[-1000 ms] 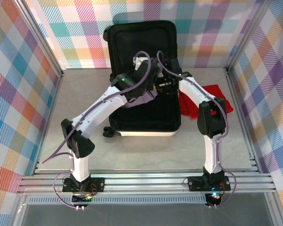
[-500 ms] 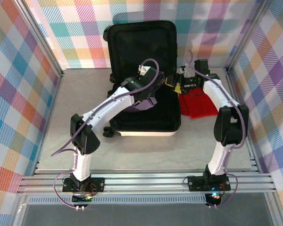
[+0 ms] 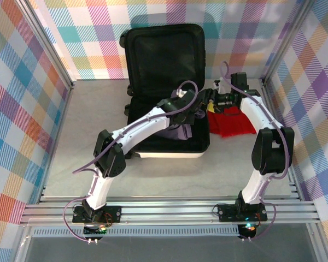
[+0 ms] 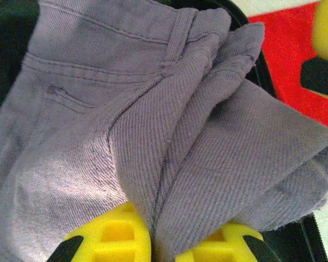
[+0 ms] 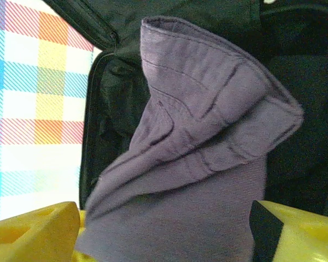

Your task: Pack the luggage

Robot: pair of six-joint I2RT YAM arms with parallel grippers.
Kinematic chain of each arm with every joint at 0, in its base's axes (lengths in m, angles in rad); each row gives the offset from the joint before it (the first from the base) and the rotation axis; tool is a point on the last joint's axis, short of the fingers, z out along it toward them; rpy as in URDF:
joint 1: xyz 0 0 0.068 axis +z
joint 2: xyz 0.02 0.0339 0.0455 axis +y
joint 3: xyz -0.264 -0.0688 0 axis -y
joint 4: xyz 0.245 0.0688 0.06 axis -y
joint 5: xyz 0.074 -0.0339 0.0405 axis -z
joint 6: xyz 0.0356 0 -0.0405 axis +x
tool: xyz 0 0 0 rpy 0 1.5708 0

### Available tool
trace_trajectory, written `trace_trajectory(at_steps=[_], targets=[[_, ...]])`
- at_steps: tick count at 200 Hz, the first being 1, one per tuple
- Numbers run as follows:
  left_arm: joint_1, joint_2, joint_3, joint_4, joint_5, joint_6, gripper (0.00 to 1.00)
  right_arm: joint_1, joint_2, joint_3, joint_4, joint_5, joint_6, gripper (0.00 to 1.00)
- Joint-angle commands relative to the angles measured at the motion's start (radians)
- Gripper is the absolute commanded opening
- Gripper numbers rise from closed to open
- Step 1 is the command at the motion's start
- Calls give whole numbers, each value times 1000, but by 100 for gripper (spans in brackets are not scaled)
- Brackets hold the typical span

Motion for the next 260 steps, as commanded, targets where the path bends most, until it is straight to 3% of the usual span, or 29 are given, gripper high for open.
trace_trajectory(at_steps=[1, 53, 67, 82, 117, 158, 193, 222, 260], targets=[[-9, -14, -19, 49, 33, -48, 1, 9, 22, -11, 35, -40, 22, 83], [-11, -36, -80, 92, 97, -53, 4, 12, -35, -94, 33, 44, 6, 85], [-19, -40, -110, 92, 100, -51, 19, 12, -35, -92, 27, 42, 4, 85], [-22, -56, -142, 81, 77, -51, 45, 11, -37, -95, 35, 40, 11, 85], [-21, -134, -163, 73, 16, -10, 63, 15, -50, -101, 23, 58, 3, 85], [39, -224, -155, 41, 26, 65, 71, 23, -82, -120, -10, 142, -19, 85], [183, -274, -230, 83, 194, 124, 74, 31, -144, -164, -23, 224, -7, 86], [321, -230, -239, 104, 358, 156, 74, 50, -219, -217, -37, 304, 19, 89], [385, -102, -149, 86, 497, 255, 74, 99, -273, -271, -40, 343, 55, 90]])
